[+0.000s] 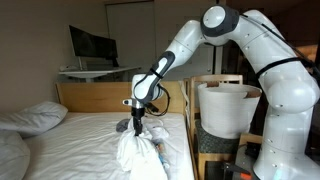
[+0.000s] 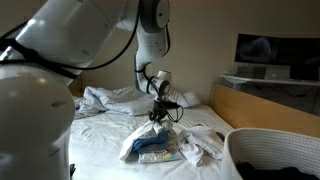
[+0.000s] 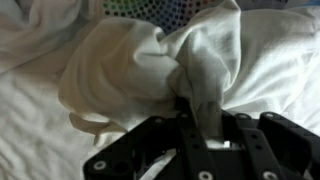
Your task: Put the clothes on the bed in the laundry hamper
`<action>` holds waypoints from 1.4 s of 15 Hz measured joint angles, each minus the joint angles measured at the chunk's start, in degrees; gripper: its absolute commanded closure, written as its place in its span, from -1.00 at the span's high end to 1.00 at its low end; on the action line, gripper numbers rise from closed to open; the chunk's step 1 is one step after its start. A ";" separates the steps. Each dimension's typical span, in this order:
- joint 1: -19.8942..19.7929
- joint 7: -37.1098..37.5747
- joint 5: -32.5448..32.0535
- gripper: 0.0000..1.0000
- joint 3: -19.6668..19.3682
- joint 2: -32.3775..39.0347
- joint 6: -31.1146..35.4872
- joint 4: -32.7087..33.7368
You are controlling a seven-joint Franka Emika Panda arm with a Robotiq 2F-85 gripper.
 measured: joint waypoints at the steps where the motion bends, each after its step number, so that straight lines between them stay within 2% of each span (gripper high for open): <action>1: 1.88 0.23 1.01 -0.79 0.55 -0.98 -0.46 1.19; 3: 6.54 1.57 2.10 -0.79 0.84 -1.85 -1.98 4.69; 5: 9.30 1.96 3.64 -0.79 0.86 -2.63 -4.11 8.42; 8: 9.57 1.95 4.97 -0.80 -0.12 -4.58 -5.32 12.51; 15: 10.68 2.54 4.47 -0.80 -6.30 -9.19 -6.25 17.68; 18: 12.55 6.61 1.84 -0.79 -9.60 -12.06 -7.50 17.74; 21: 14.44 14.95 -2.57 -0.79 -12.95 -14.58 -12.83 17.21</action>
